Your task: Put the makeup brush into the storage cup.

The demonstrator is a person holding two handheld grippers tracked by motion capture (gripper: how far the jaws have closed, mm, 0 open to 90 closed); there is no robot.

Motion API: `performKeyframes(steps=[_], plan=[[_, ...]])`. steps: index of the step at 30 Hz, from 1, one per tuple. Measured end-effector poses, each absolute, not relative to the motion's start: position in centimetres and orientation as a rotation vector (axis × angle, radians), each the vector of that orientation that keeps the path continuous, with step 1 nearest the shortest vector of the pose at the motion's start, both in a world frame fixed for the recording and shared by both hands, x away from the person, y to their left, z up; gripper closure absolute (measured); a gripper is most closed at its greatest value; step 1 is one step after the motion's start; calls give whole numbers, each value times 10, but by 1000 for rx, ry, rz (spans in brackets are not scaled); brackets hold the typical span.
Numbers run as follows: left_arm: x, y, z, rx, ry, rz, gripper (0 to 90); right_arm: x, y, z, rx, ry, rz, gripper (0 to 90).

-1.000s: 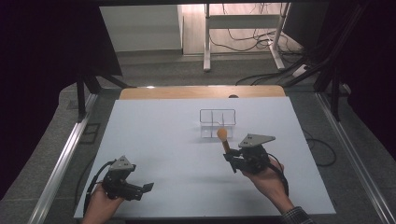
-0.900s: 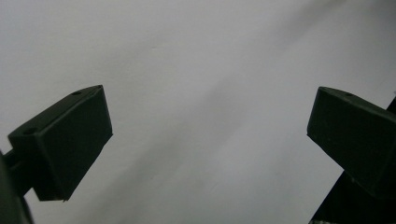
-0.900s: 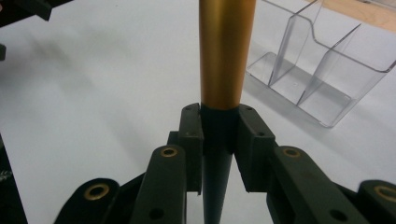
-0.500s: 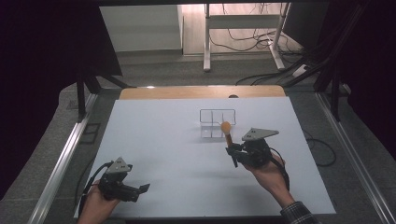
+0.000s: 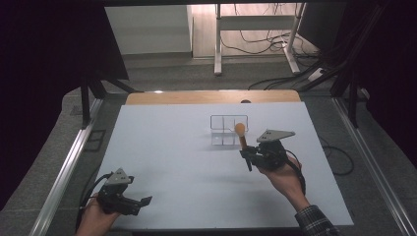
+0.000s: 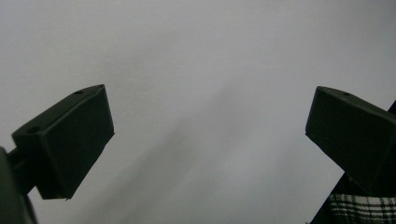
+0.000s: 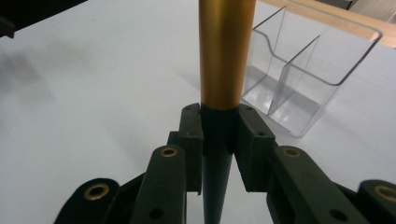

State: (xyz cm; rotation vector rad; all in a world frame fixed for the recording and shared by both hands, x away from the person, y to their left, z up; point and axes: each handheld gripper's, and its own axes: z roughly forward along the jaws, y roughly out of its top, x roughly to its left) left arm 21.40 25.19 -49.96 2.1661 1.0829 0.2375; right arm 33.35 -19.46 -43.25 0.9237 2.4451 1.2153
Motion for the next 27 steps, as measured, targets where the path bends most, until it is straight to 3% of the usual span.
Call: performKeyframes(steps=[27], plan=[[213, 258, -501, 2156, 1093, 226, 13, 362, -204, -418, 989, 2365, 1263, 735]])
